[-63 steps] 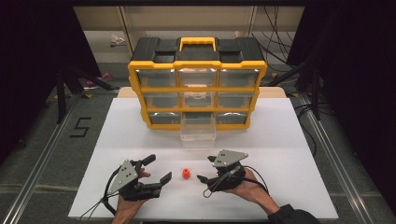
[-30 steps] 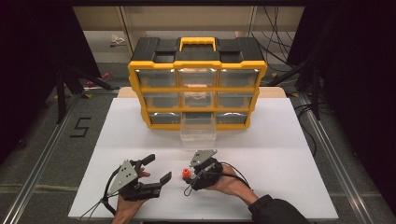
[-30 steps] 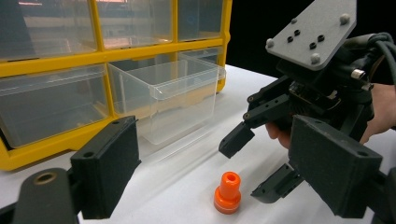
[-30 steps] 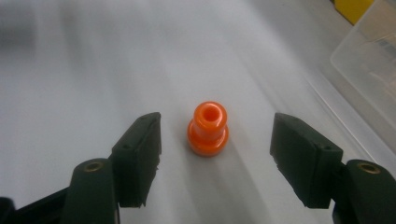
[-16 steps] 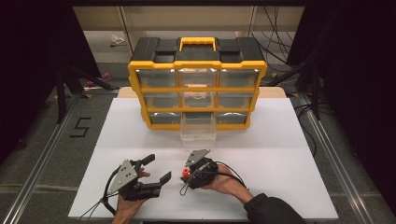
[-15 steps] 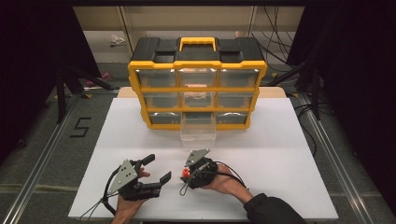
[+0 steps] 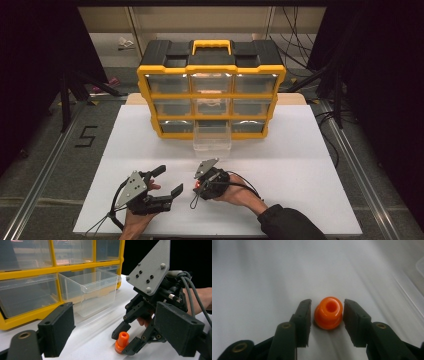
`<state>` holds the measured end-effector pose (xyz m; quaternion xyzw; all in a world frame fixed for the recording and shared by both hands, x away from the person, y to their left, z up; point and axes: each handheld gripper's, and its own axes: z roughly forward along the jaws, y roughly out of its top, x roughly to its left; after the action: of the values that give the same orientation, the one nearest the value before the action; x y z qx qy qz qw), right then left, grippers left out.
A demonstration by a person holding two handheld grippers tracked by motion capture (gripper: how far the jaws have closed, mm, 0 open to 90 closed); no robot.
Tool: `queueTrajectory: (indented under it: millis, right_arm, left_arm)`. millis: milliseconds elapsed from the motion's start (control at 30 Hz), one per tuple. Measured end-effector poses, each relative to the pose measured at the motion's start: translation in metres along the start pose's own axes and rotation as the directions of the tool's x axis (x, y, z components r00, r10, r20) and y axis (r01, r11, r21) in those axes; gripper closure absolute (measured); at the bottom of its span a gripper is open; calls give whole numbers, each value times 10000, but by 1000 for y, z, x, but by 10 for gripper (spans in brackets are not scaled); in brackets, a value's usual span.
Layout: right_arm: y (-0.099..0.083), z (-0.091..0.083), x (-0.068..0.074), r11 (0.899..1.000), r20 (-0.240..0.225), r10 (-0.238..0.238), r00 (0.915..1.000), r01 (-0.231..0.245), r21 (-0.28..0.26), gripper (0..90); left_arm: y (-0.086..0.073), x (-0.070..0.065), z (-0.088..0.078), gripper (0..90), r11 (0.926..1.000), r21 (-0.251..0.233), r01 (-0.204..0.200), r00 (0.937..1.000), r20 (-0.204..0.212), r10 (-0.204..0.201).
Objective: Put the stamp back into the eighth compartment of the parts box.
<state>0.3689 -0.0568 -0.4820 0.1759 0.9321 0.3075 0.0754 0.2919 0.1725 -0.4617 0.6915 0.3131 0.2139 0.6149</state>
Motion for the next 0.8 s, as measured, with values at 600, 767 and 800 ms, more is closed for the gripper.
queueTrajectory:
  millis: [600, 767, 800]
  right_arm:
    - [6, -18, -4, 9988, 245, -143, 9996, 154, -457, 645]
    - [7, -24, -6, 9978, 387, -180, 9991, 205, -638, 645]
    - [8, -28, -8, 9967, 434, -173, 9989, 207, -789, 645]
  left_arm:
    - [0, 0, 0, 161, 10000, 4, 28, 10000, -25, -28]
    - [0, 0, 0, 161, 10000, 7, 28, 10000, -39, -28]
    - [0, 0, 0, 161, 10000, 5, 33, 10000, -34, -33]
